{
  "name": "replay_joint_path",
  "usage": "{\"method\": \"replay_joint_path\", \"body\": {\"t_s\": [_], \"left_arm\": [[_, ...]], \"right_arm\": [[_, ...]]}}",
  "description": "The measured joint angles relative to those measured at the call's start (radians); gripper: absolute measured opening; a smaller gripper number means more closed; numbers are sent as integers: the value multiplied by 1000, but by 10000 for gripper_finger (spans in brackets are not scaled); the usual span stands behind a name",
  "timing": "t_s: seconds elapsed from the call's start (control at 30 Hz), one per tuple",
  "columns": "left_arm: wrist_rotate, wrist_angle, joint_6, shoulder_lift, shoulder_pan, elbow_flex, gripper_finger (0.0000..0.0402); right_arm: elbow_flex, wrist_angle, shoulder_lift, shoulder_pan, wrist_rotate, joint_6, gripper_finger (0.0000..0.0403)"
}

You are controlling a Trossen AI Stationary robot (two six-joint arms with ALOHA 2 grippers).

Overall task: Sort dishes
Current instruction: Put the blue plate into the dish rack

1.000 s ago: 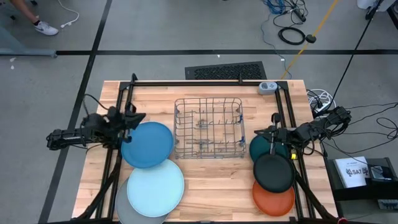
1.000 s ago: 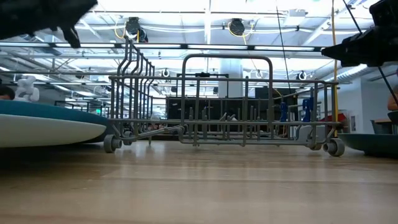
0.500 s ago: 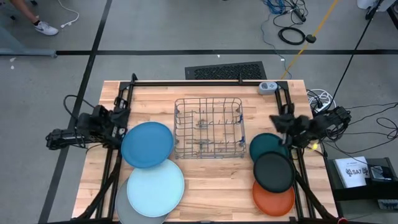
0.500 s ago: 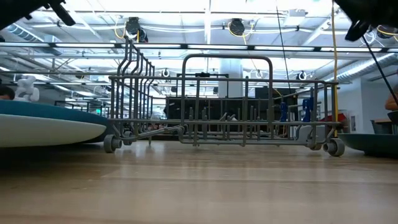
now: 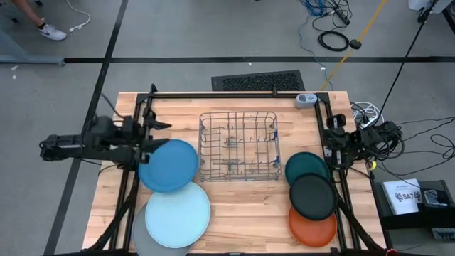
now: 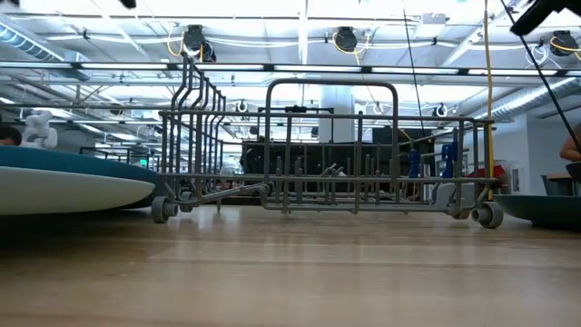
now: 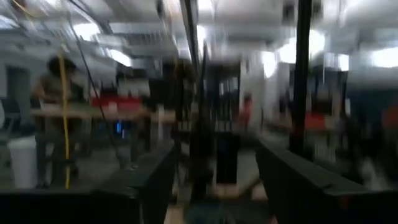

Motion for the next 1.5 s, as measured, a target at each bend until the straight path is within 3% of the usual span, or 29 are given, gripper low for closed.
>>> {"method": "replay_joint_path", "body": {"t_s": [0.13, 0.3, 0.47, 0.57, 0.7, 1.07, 1.23, 1.5], "left_arm": [[-18, -349, 70, 140, -22, 252, 232], [-100, -653, 116, 271, -59, 521, 232], [-255, -894, 75, 347, -91, 660, 232], [-353, -1051, 9, 368, -104, 670, 232], [-348, -1211, -133, 391, -127, 658, 232], [-267, -1349, -452, 501, -326, 519, 232], [-187, -1304, -519, 548, -459, 455, 234], [-175, -1157, -744, 617, -653, 363, 246]], "right_arm": [[29, 35, 47, 0, 2, -17, 9], [135, 30, 172, -10, 9, -54, 9], [314, 29, 372, -48, 177, -73, 9], [445, 19, 505, -77, 337, -68, 9], [628, -60, 651, -112, 445, -104, 9], [980, -280, 900, -174, 443, -304, 9], [1052, -310, 969, -184, 439, -356, 22], [1108, -301, 1039, -185, 431, -416, 73]]}}
